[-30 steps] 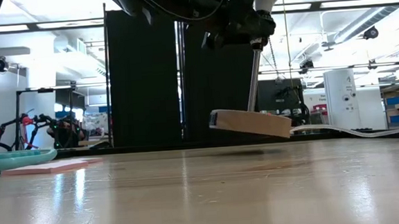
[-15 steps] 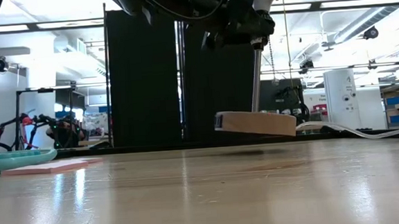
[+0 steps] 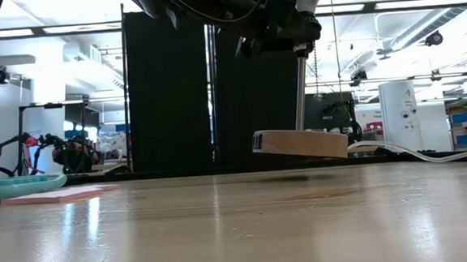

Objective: Screw lightbulb
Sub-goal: Remove the lightbulb from the lamp

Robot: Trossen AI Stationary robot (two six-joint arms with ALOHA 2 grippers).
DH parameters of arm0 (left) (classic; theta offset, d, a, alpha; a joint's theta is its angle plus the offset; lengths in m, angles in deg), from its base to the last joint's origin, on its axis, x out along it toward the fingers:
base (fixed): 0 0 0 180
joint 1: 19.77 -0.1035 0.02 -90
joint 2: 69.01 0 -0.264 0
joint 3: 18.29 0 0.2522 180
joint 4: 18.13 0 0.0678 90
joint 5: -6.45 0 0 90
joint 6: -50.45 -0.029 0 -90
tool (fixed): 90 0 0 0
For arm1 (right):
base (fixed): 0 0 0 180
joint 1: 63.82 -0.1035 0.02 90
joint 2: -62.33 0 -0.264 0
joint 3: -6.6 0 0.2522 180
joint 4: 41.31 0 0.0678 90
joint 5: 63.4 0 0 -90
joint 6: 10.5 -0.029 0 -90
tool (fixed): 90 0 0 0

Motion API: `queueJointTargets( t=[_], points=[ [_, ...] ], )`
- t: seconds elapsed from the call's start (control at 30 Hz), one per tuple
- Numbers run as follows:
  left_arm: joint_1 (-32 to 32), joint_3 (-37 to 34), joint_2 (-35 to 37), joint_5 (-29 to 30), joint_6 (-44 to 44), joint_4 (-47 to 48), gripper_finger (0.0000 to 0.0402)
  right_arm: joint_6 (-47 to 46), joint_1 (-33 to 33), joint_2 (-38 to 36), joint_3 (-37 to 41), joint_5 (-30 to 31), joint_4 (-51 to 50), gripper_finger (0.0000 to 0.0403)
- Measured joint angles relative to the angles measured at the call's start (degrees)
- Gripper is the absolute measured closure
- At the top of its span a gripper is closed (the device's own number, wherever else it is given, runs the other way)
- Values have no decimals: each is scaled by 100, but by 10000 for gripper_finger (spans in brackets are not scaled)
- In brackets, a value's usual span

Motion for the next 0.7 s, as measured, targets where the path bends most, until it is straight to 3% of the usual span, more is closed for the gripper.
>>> queueJointTargets(
  t=[0.17,0.57,0.7],
  points=[
    [0,0,0,-2,-7,1,231,424,-2,0,0,-5,28,43],
    [-7,-4,0,2,-101,11,231,2976,-2,89,7,-24,216,43],
    [-4,-9,0,0,-103,14,231,2390,-2,125,9,-19,184,43]
  ],
)
